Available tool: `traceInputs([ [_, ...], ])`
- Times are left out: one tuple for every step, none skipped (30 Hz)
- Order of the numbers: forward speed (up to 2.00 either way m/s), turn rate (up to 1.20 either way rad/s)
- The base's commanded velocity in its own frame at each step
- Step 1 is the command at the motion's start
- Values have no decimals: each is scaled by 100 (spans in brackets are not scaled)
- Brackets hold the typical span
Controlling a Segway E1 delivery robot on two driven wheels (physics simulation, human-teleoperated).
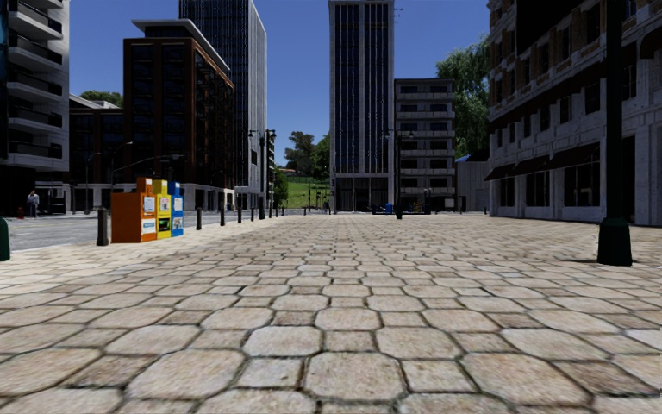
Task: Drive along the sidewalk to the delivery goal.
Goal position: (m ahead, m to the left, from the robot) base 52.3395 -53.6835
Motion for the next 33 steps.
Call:
traceInputs([
  [200,0],
  [200,0],
  [200,0],
  [200,0],
  [200,0],
  [200,0],
  [200,0],
  [200,0],
  [200,0],
  [200,0],
  [200,0],
  [200,0],
  [200,0],
  [200,0],
  [200,0],
  [200,0],
  [200,0],
  [200,0],
  [200,0],
  [200,0],
  [200,0],
  [200,0],
  [200,0],
  [200,0],
  [200,0],
  [200,0],
  [200,0],
  [200,0],
  [200,0],
  [200,0],
  [200,0],
  [200,0],
  [200,0],
])
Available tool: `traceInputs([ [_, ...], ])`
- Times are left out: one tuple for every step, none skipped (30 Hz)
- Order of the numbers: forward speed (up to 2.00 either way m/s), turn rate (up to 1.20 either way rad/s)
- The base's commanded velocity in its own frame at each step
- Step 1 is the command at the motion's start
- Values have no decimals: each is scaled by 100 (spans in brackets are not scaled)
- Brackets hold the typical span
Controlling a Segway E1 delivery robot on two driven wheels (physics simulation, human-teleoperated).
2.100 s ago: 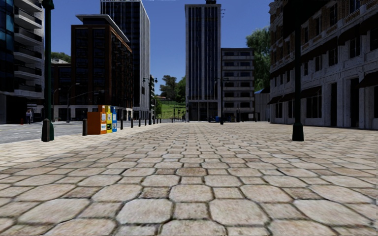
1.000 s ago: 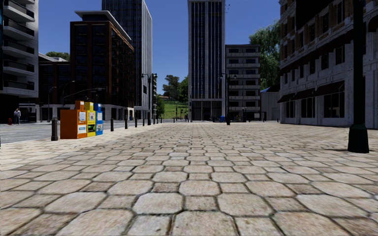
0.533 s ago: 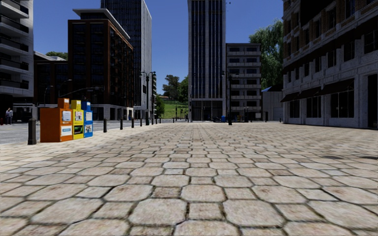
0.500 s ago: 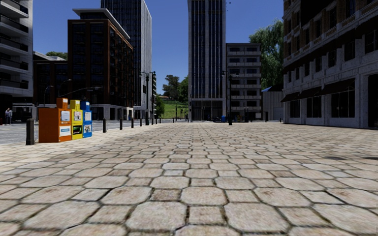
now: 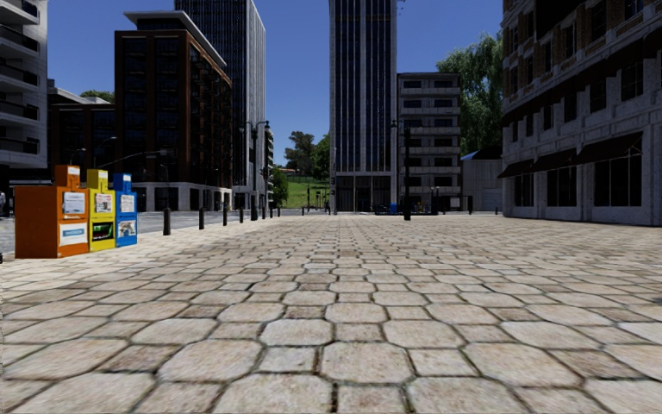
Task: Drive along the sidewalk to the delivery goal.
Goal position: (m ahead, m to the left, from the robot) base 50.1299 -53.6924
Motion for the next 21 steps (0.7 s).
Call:
traceInputs([
  [200,0],
  [200,-3],
  [200,-7],
  [200,-10],
  [200,-14],
  [200,-16],
  [200,-17],
  [200,-18],
  [200,-18],
  [200,-18],
  [200,-18],
  [200,-18],
  [200,-18],
  [200,-18],
  [200,-18],
  [200,-17],
  [200,-5],
  [200,0],
  [200,0],
  [200,0],
  [200,-5],
])
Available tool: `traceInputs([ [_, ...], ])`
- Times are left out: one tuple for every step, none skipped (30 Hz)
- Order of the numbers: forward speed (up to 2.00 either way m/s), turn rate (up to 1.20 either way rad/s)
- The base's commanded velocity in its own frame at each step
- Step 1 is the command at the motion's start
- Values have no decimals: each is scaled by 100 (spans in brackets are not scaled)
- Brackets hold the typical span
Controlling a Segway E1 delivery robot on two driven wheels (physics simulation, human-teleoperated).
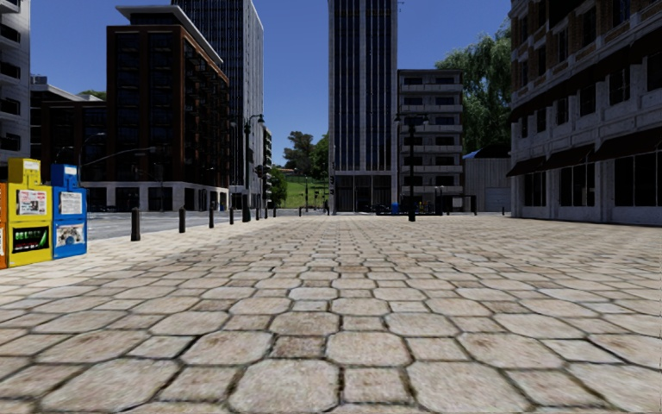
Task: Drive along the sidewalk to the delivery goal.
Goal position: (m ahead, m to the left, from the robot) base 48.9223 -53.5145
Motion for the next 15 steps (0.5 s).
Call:
traceInputs([
  [200,-5],
  [200,-7],
  [200,-7],
  [200,-8],
  [200,-11],
  [200,-19],
  [200,-21],
  [200,-22],
  [200,-22],
  [200,-22],
  [200,-22],
  [200,-23],
  [200,-24],
  [200,-24],
  [200,-24],
])
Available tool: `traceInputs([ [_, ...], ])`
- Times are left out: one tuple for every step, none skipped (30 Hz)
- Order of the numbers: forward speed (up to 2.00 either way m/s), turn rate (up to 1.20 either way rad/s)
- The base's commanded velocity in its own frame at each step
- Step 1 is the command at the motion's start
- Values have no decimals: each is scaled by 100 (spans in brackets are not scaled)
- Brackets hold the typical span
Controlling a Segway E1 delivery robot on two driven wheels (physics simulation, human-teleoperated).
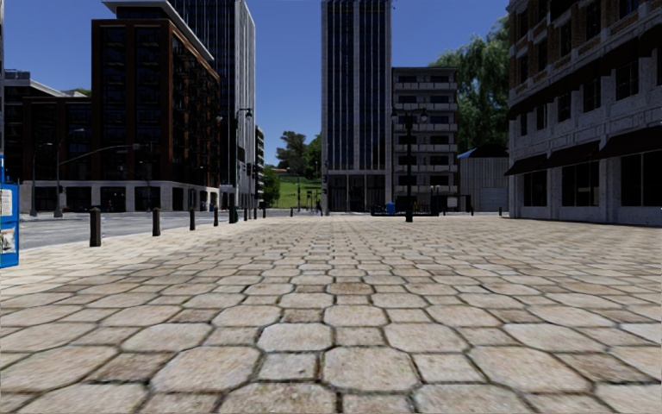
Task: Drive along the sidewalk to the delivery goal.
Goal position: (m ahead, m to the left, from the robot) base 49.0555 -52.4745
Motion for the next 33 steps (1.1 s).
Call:
traceInputs([
  [200,-26],
  [200,-27],
  [200,-27],
  [200,-27],
  [200,-27],
  [200,-27],
  [200,-27],
  [200,-27],
  [200,-27],
  [200,-27],
  [200,-27],
  [200,0],
  [200,0],
  [200,0],
  [200,0],
  [200,0],
  [200,0],
  [200,0],
  [200,0],
  [200,0],
  [200,0],
  [200,0],
  [200,0],
  [200,0],
  [200,0],
  [200,0],
  [200,0],
  [200,0],
  [200,0],
  [200,0],
  [200,0],
  [200,0],
  [200,0],
])
